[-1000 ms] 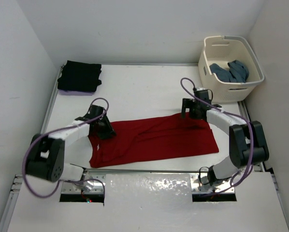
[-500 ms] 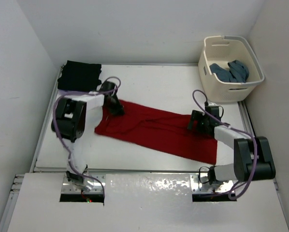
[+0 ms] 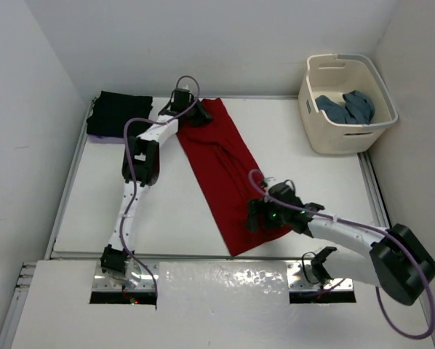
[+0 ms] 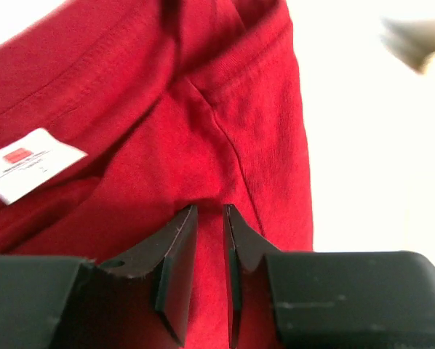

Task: Fold and stack the t-shirts
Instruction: Rotate the tshirt 90 degrees

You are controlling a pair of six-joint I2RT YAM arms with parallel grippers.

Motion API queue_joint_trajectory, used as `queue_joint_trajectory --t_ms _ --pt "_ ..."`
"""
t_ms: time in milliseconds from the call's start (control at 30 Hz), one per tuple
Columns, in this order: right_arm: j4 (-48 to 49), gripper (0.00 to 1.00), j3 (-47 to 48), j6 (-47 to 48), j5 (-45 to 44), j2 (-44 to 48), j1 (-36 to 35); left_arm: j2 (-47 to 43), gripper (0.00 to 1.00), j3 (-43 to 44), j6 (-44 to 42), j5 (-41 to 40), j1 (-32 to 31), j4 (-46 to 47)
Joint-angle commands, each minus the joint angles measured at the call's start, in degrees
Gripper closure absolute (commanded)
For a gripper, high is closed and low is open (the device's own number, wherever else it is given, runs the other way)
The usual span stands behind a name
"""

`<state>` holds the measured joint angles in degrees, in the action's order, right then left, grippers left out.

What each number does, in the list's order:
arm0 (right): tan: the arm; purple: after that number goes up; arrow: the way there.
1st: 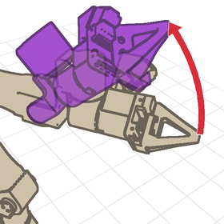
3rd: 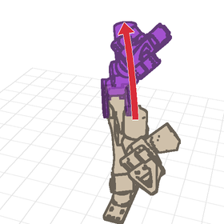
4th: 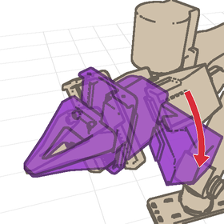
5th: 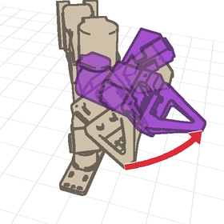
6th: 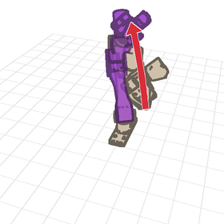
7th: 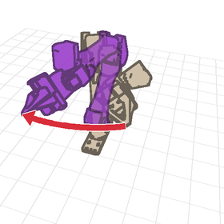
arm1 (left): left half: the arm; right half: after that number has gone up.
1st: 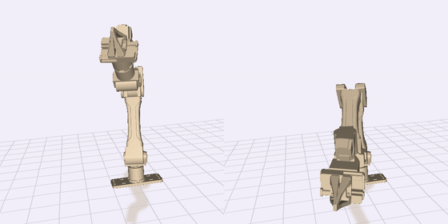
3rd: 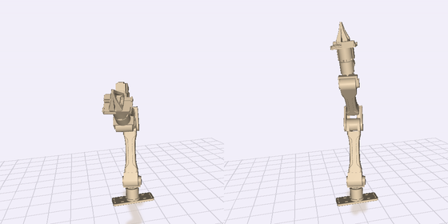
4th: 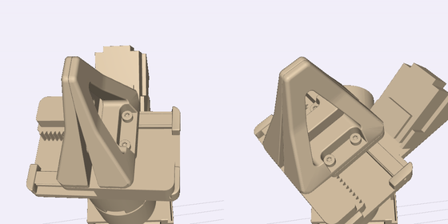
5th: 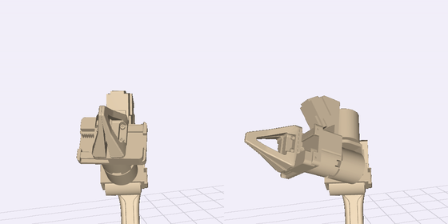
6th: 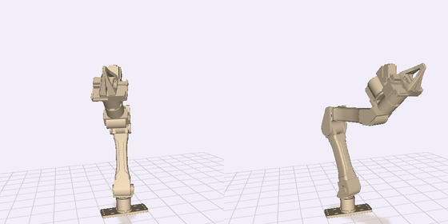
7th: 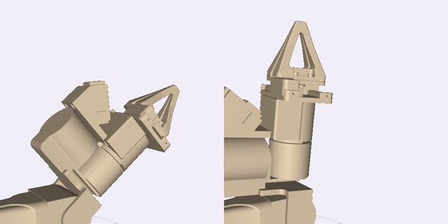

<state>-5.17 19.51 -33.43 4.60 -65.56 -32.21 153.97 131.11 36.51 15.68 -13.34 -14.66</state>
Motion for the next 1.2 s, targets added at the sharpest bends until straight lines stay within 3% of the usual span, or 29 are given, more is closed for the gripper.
queue_joint_trajectory --t_ms 0,33,167,233,267,400,600,700,733,767,800,833,967,1067,1167 --pt "-12.84 0.01 1.4 -4.98 6.12 -2.46 -13.28 7.29 0.8 3.51 5.92 2.59 -0.8 10.32" --pt "-12.94 0.01 2.45 -4.72 6.56 -3.34 -19.93 8.53 0.8 5.11 6.98 3.56 -0.98 12.44" --pt "-10.91 0.01 7.99 -2.53 8.76 -9.29 -31.21 12.14 0.73 7.94 13.65 5.15 -2.12 21.58" --pt "-11.27 0.01 11.51 0.99 8.23 -12.65 -33.17 11.88 0.68 6.27 14.9 4.98 -2.39 25.98" --pt "-10.66 0.01 12.21 2.39 8.67 -14.4 -33.18 11.79 0.6 6.26 14.99 4.19 -2.82 25.99" --pt "-10.82 0.01 20.73 7.58 10.34 -25.22 -34.15 12.32 0.6 7.31 14.2 0.85 -3.71 26.44" --pt "-15.92 0.01 28.65 11.11 5.43 -25.59 -35.29 13.2 0.54 9.94 15.78 0.4 -3.18 28.19" --pt "-16.89 0.01 30.85 11.55 2.53 -22.6 -35.29 10.66 0.4 10.66 16.13 2.42 -3.27 29.5" --pt "-16.8 0.01 31.2 11.46 1.91 -20.85 -35.29 9.69 0.3 10.66 15.87 2.51 -3.27 29.42" --pt "-16.8 0.01 31.55 11.46 1.03 -19.71 -35.21 6.9 0.24 10.57 15.35 2.6 -3.27 29.33" --pt "-15.85 0.01 30.77 10.41 -0.72 -17.08 -35.29 3.65 0.08 10.74 14.56 2.77 -3.27 28.64" --pt "-15.05 0.01 30.77 9.88 -1.43 -15.58 -35.21 1.62 0.01 10.66 14.12 3.04 -3.27 28.28" --pt "-17.14 0.01 27.62 5.06 -10.91 -8.03 -33.28 -9.52 0.0 9.87 10.26 5.76 -3.27 23.98" --pt "-18.38 0.01 24.1 4.34 -12.07 -3.8 -28.71 -21.14 0.0 4.43 4.99 8.31 -3.27 18.19" --pt "-23.54 0.01 23.82 4.78 -17.22 -3.43 -26.86 -34.76 0.0 -7.15 -1.69 7.53 -3.7 9.4"
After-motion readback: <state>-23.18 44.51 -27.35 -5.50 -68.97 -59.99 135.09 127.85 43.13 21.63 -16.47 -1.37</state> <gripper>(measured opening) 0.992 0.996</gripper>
